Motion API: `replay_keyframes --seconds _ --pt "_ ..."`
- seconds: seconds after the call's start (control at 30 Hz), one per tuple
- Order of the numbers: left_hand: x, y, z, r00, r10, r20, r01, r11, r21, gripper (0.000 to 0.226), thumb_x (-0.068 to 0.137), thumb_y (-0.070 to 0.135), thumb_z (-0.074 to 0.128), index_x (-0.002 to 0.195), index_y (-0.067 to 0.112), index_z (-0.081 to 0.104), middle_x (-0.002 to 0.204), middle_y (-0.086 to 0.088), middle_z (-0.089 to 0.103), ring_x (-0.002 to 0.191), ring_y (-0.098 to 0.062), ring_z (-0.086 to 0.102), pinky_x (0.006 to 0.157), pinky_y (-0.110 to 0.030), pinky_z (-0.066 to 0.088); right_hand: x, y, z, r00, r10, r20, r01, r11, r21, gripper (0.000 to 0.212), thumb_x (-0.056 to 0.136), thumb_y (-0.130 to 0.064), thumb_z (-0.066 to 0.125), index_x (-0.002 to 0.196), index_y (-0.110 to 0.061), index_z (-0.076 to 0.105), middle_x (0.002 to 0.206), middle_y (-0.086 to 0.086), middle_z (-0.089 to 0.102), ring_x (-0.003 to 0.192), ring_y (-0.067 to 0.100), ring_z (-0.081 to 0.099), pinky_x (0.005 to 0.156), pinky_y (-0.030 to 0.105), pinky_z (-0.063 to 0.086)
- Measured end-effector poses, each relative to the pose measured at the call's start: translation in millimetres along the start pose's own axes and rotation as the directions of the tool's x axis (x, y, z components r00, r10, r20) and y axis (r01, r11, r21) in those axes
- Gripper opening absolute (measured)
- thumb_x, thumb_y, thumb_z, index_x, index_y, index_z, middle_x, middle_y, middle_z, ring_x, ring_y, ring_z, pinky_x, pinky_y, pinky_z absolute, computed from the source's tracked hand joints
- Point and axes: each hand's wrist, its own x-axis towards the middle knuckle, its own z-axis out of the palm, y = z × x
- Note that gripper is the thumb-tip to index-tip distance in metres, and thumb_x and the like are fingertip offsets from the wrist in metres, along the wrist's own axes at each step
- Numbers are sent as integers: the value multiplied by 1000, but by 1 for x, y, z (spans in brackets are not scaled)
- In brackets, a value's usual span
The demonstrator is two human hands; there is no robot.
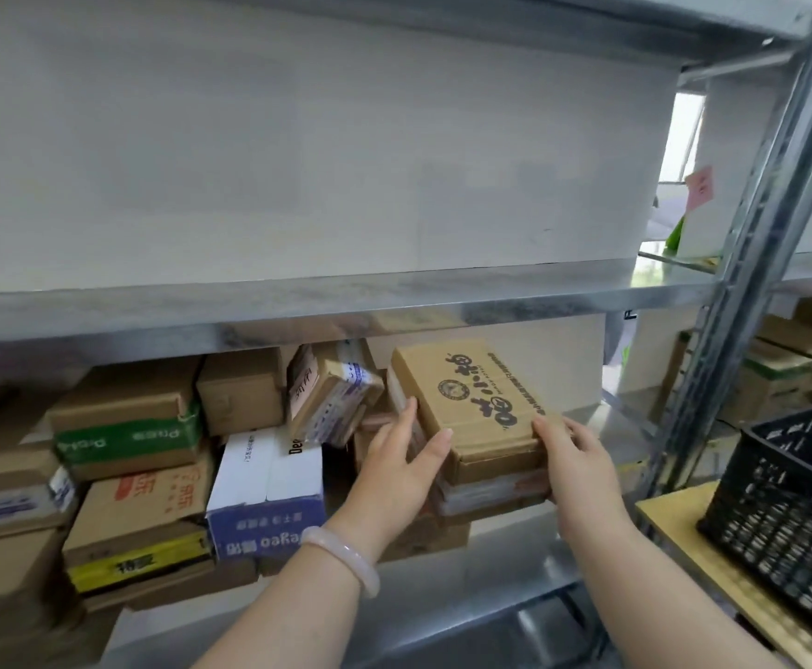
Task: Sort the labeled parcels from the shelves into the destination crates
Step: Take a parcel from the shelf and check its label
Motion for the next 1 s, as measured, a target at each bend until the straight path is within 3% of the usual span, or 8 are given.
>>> replay_keyframes --seconds 0.07,0.17,0.33,0.47,0.63,0.73,0.9,1.0 --pt "-12 5 11 999 -39 18 40 996 -85 89 79 73 52 154 46 14 155 13 28 130 0 26 108 -28 22 -12 1 -9 998 -52 28 52 999 -6 38 92 -42 59 129 -31 53 110 -6 61 103 17 59 84 38 52" --pt "-30 5 24 998 -52 -39 46 988 -146 56 89 54 63 130 70 29 128 36 52 116 15 47 103 -25 33 -30 5 -23 990 -90 110 95 995 -40 37 91 -44 60 126 -37 51 111 -10 61 101 11 59 70 27 48" --pt "-68 4 33 995 -55 -78 33 966 -255 63 94 30 63 100 86 36 112 41 60 110 9 56 94 -25 45 -40 9 -49 980 44 193 -47 999 16 26 87 -55 56 110 -44 62 104 -10 68 101 14 62 83 38 52" --pt "-105 3 36 987 -67 -143 23 959 -284 58 94 27 62 121 72 38 116 33 63 109 6 60 92 -27 51 -44 11 -62 927 169 334 -182 983 8 41 86 -60 59 118 -36 64 98 -9 74 105 19 64 92 43 50" --pt "-151 4 29 945 -90 -315 45 988 -148 64 97 30 59 144 59 26 146 15 37 128 -4 43 103 -27 40 -66 15 -55 695 187 695 -282 959 24 83 71 -67 71 142 -34 44 128 -1 64 115 21 63 98 44 49" --pt "-171 3 17 899 -120 -421 140 990 17 81 92 43 64 157 36 15 152 7 26 131 -4 31 106 -25 31 -91 16 -36 738 95 668 -199 977 81 94 62 -57 79 144 -41 35 132 -2 59 104 18 69 79 39 59" --pt "-202 4 -10 897 -200 -393 215 977 -6 116 67 73 68 156 42 0 157 6 23 141 -14 28 117 -41 28 -141 14 9 763 -21 646 82 995 -64 122 47 -66 81 150 -42 20 146 -6 42 126 19 50 97 49 51" --pt "-222 -4 -36 865 -218 -453 176 975 -133 121 63 68 80 155 47 4 154 8 29 137 -11 34 117 -38 28 -166 11 40 722 -80 687 226 966 -125 111 54 -66 80 147 -34 29 139 -12 48 125 14 50 99 46 50"
